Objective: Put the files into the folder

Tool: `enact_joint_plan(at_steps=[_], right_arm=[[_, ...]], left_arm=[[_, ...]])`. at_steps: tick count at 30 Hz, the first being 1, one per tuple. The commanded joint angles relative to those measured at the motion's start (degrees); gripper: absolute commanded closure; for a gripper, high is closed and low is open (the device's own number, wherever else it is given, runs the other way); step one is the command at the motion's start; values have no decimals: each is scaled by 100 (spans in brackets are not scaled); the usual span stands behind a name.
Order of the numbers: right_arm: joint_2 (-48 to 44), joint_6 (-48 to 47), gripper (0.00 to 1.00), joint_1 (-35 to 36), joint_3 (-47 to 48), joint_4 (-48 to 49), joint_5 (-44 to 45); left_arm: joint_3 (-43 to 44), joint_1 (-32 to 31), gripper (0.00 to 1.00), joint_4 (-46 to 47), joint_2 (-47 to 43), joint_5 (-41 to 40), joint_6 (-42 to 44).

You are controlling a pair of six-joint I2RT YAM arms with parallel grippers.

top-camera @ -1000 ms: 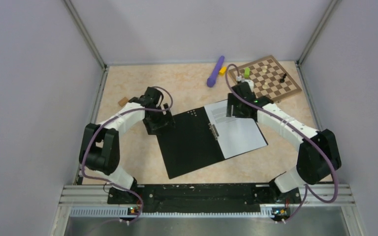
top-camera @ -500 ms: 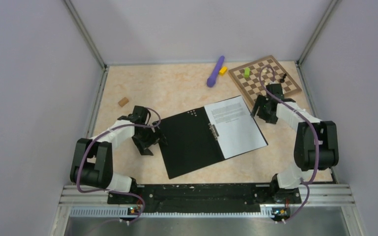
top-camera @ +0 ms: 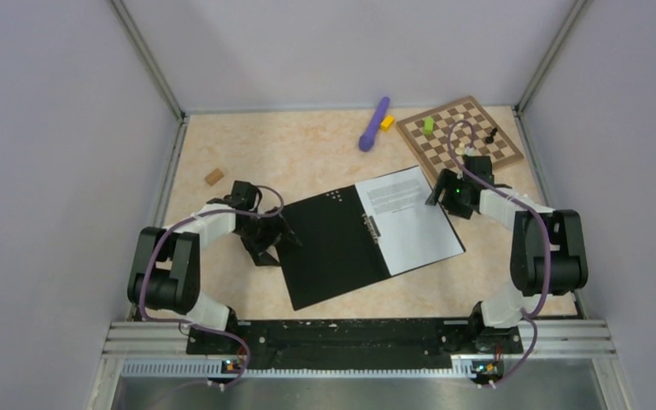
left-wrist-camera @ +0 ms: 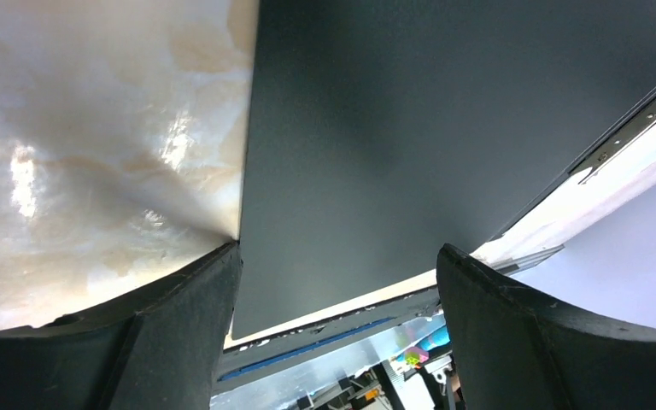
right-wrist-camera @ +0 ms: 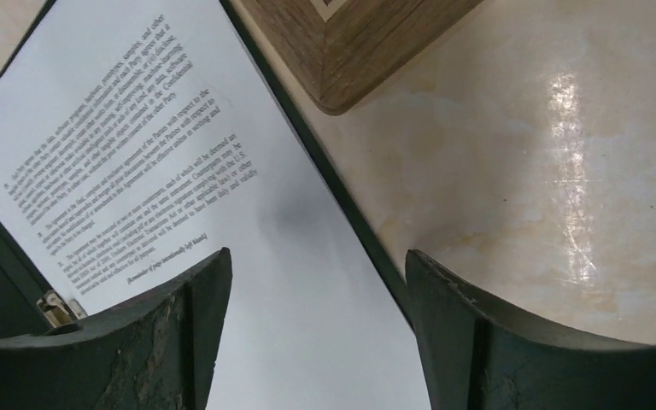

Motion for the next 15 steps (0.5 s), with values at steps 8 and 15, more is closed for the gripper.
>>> enact_joint_plan(at_steps=[8,15], right_arm=[[-519,585,27,87,-971,83,-1302],[-1045,787,27,374,-1425,53,-1461]], left_arm=[[848,376,11,304,705,-577,694],[1472,577,11,-51,720,-619,1028]])
